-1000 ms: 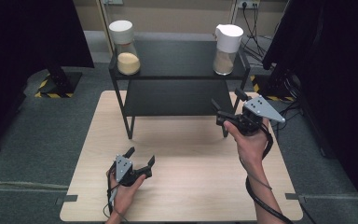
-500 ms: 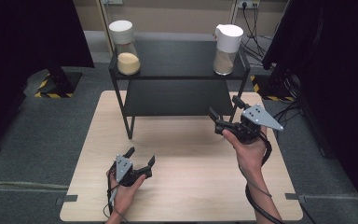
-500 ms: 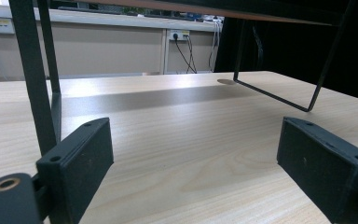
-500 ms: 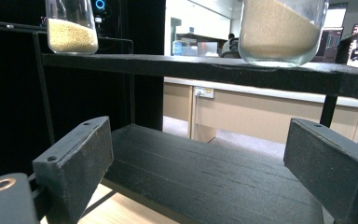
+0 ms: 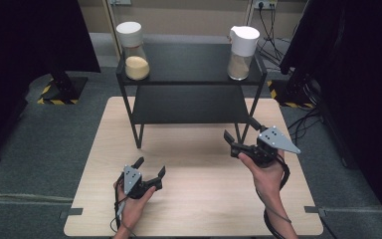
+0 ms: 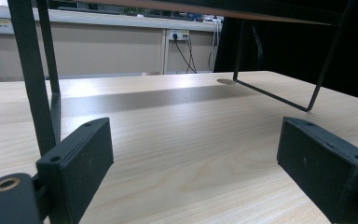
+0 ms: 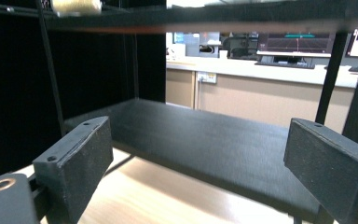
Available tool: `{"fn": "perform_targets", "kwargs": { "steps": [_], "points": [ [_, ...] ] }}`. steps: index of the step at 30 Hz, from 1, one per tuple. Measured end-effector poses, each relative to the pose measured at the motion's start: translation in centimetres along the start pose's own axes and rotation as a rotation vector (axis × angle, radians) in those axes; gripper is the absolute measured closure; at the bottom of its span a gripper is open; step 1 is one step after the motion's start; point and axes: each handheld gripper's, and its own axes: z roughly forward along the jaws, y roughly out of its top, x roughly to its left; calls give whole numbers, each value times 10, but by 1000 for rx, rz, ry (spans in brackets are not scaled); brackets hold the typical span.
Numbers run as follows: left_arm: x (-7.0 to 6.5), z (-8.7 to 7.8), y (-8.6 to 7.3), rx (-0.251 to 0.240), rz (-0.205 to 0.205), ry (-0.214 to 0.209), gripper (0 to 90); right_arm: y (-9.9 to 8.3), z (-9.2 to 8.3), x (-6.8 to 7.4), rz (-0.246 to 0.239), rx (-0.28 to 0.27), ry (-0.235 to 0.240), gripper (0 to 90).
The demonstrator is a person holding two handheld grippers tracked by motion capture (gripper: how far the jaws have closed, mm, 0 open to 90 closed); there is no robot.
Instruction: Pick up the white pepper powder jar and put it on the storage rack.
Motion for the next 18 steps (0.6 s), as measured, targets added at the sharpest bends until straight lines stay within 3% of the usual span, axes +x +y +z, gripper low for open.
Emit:
{"fn": "perform_targets", "kwargs": {
  "steps": [18],
  "points": [
    [-1,0,0,-1,2,-2,100,-61,-26,1,52,67,-7,82]
  ]
}}
